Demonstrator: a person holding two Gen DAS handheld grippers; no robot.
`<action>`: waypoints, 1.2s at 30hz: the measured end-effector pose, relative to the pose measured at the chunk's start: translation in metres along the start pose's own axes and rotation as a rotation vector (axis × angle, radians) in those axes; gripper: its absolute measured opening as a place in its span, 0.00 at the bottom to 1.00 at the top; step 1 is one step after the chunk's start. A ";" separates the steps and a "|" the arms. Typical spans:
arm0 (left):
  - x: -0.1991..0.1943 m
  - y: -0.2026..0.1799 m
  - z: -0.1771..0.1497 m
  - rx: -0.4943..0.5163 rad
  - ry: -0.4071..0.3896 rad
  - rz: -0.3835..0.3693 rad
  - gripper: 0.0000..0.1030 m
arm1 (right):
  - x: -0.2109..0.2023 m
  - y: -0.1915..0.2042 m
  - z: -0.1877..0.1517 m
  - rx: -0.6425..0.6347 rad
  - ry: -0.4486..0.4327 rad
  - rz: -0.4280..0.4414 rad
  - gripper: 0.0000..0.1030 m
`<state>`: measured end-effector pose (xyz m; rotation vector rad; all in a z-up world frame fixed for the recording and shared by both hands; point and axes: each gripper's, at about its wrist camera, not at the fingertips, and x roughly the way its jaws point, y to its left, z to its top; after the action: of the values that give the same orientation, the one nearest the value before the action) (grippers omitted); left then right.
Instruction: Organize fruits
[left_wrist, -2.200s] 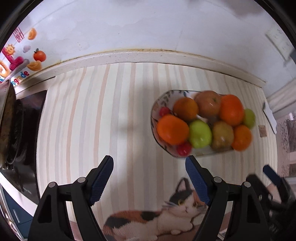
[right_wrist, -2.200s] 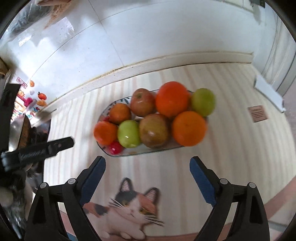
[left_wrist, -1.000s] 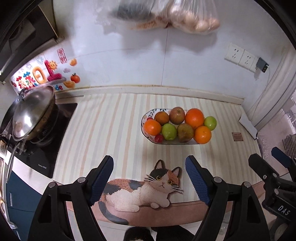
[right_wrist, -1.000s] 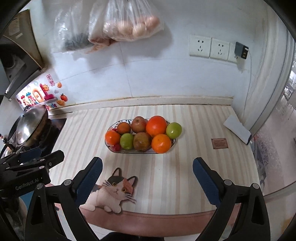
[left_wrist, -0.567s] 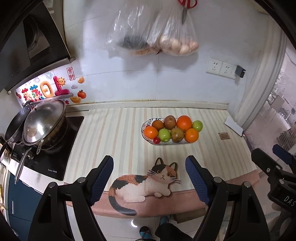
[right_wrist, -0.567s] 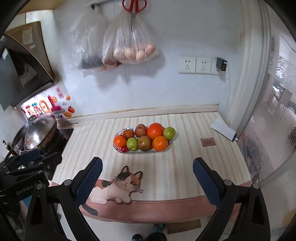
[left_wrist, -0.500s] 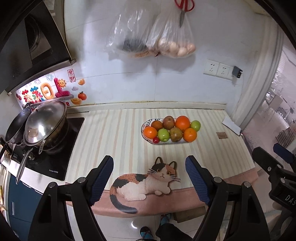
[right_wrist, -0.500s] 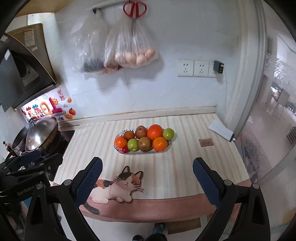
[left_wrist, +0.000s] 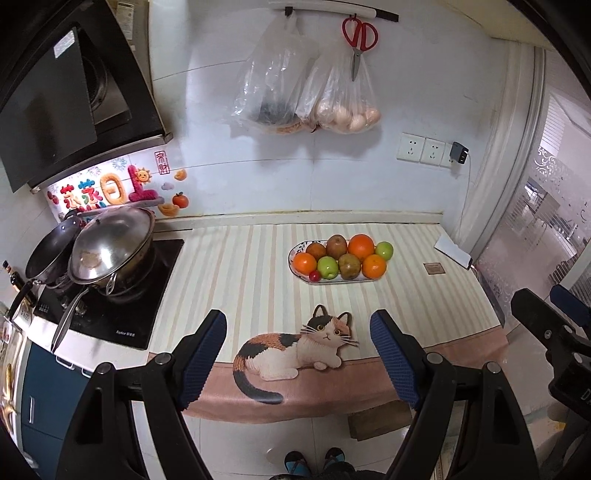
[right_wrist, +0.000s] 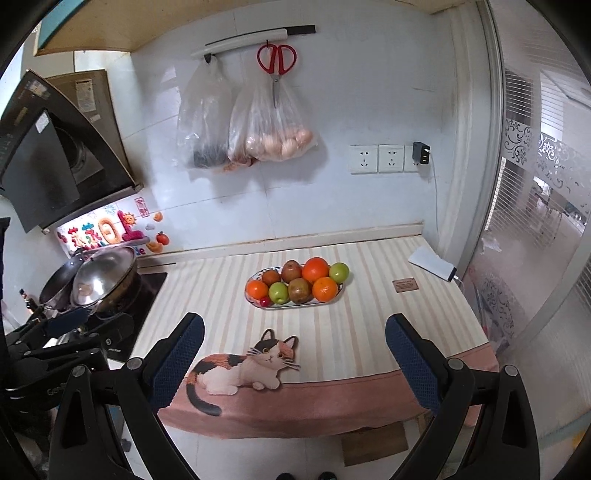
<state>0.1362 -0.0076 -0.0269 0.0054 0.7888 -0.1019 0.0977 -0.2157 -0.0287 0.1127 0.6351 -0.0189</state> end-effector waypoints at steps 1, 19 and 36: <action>-0.002 0.000 -0.001 -0.001 0.002 0.000 0.77 | -0.002 0.000 -0.001 -0.004 -0.001 0.002 0.98; -0.010 -0.002 -0.005 -0.049 -0.010 0.050 0.77 | 0.011 -0.011 0.005 -0.036 0.035 0.071 0.98; 0.063 0.000 0.007 -0.062 0.066 0.127 0.96 | 0.109 -0.019 0.010 -0.060 0.139 0.113 0.98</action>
<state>0.1855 -0.0133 -0.0662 0.0001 0.8552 0.0432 0.1906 -0.2336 -0.0870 0.0922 0.7661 0.1181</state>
